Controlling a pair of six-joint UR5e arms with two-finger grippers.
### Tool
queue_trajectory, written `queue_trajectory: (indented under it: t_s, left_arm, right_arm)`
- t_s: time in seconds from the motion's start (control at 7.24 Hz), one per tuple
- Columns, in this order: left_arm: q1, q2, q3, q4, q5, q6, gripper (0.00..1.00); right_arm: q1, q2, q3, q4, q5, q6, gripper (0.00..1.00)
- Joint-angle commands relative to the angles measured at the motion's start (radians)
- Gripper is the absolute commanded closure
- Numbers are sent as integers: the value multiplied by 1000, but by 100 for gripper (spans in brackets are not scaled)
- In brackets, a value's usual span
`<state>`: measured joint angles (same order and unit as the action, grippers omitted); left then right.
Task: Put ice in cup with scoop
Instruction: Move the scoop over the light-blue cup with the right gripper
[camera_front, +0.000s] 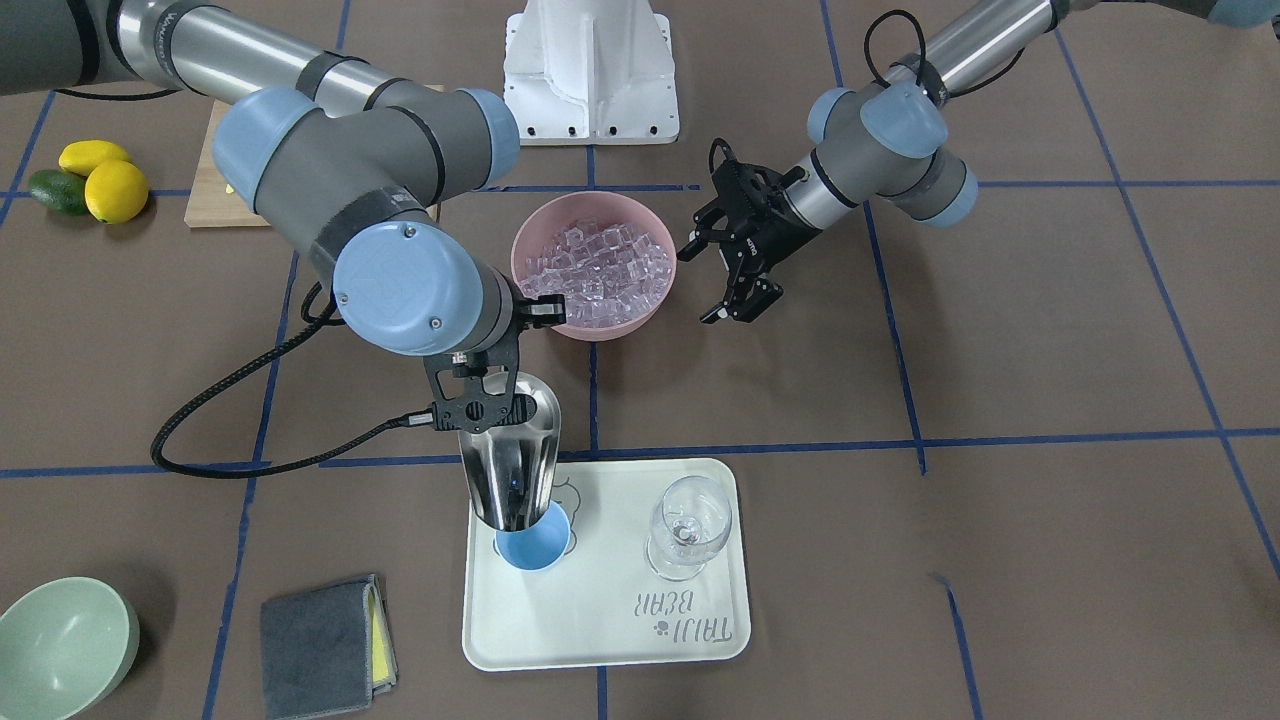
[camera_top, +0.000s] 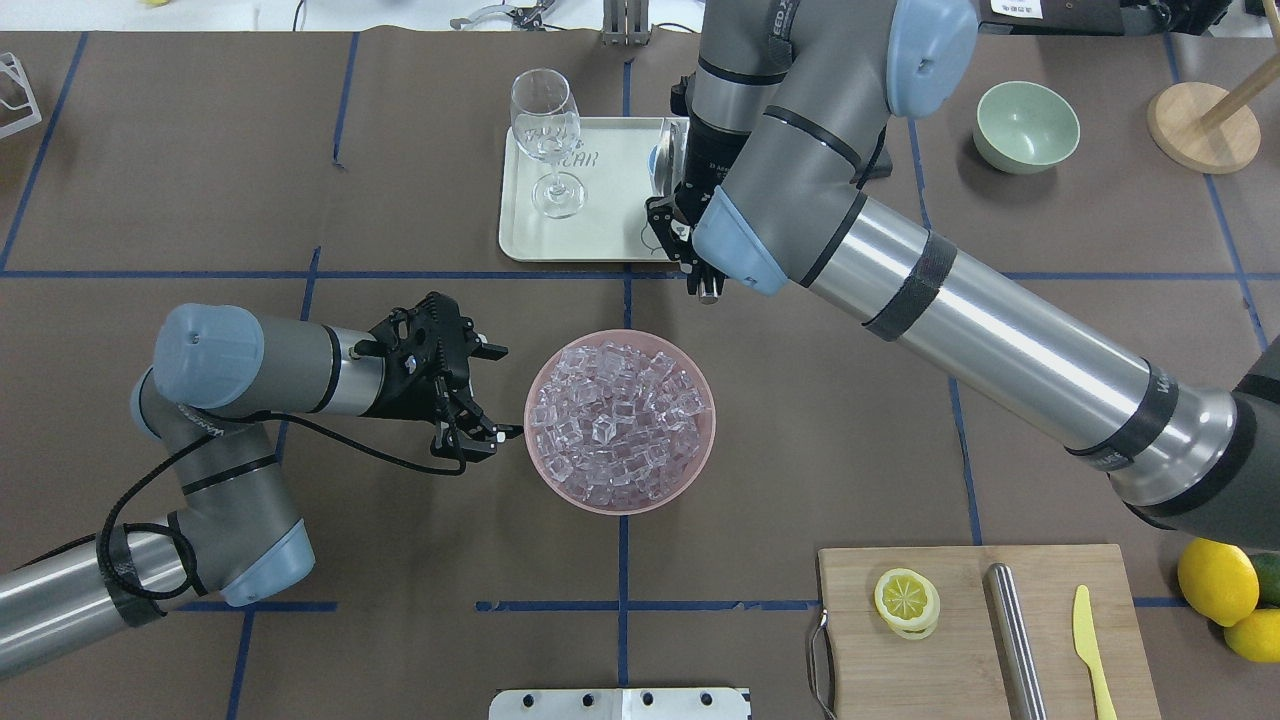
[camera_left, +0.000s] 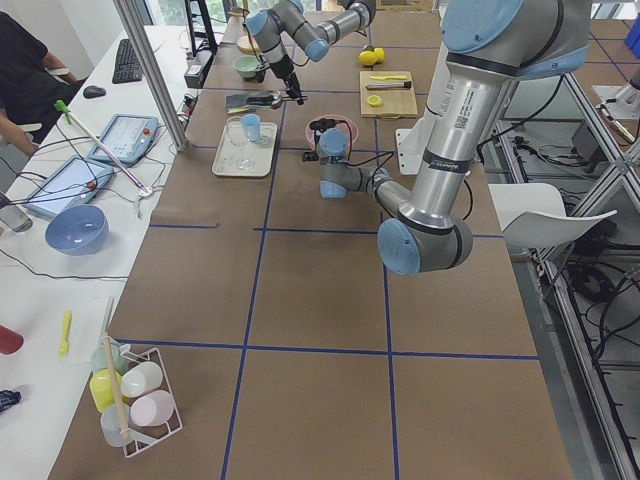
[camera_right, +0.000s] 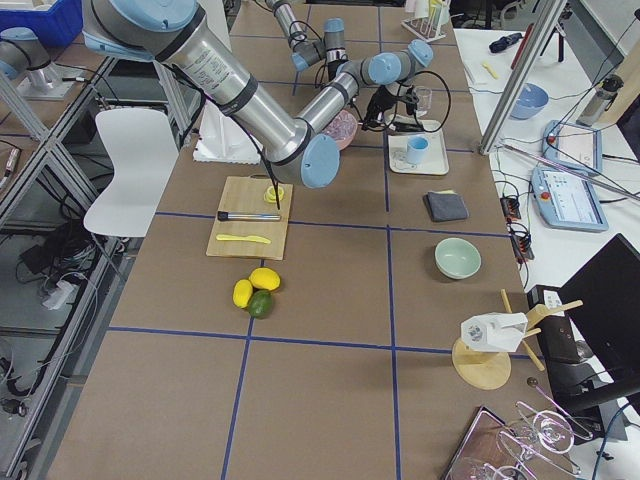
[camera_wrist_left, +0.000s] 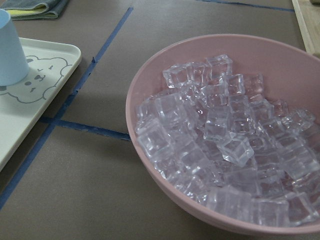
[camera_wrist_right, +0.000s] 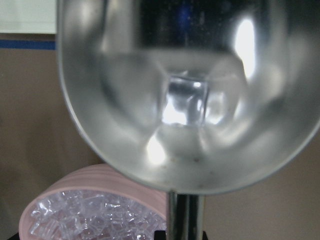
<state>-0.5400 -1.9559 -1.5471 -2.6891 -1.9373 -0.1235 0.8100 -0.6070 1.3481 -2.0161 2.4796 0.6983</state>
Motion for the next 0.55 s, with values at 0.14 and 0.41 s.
queue_trajectory:
  t_s: [0.14,0.41]
  left_arm:
    - [0,0,-10,2,1,-2,2]
    - [0,0,-17,2,1,-19,2]
  right_arm:
    - [8,57,-7,-178,7,-153,100]
    - [8,151,-90,-375,-49,-342,100]
